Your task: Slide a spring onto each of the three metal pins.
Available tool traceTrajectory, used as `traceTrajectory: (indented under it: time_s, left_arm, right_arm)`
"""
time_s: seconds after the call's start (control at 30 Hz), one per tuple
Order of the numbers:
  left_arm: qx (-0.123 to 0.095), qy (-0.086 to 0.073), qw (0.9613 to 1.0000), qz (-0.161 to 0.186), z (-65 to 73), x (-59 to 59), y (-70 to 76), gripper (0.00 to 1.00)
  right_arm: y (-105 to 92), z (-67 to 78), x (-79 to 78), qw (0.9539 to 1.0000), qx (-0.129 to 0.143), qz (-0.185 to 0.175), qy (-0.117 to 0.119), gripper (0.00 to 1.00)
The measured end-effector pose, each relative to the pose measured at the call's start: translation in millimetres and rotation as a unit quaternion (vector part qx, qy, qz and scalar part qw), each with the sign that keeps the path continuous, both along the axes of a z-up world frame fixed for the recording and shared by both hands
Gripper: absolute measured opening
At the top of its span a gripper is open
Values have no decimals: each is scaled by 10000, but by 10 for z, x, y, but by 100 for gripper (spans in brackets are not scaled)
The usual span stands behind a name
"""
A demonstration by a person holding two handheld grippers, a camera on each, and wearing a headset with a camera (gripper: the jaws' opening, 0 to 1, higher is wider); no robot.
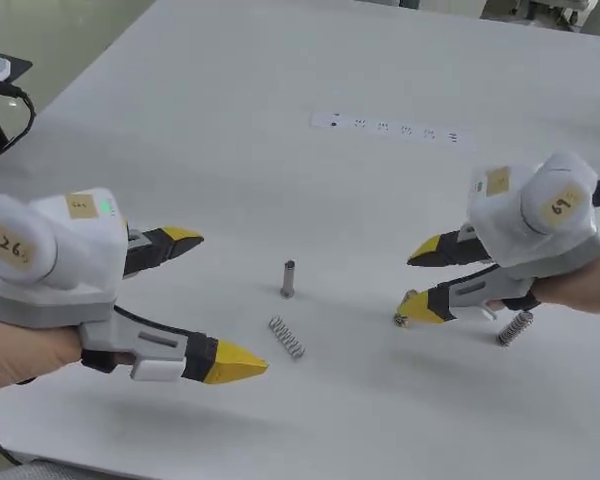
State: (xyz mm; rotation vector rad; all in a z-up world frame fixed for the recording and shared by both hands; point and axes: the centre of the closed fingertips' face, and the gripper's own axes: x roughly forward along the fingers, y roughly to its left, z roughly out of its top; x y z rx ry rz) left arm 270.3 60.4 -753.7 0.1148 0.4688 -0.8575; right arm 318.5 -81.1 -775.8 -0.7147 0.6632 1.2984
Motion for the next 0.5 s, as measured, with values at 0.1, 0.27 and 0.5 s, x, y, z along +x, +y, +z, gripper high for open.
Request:
traceTrajectory:
  time_s: [0.1,0.27,0.5]
  left_arm:
    - [1,-7,10000,13,10,5,6,96]
    - [21,3,10000,0,21,-2,13,97]
    - [8,-8,10000,-19,30,-14,-8,97]
  right_arm:
    - [3,23,-27,9999,141,-26,-55,35]
    - [-13,62,-60,9989,417,-137,-157,39]
    - [-64,109,-97,9962,747,-416,-156,43]
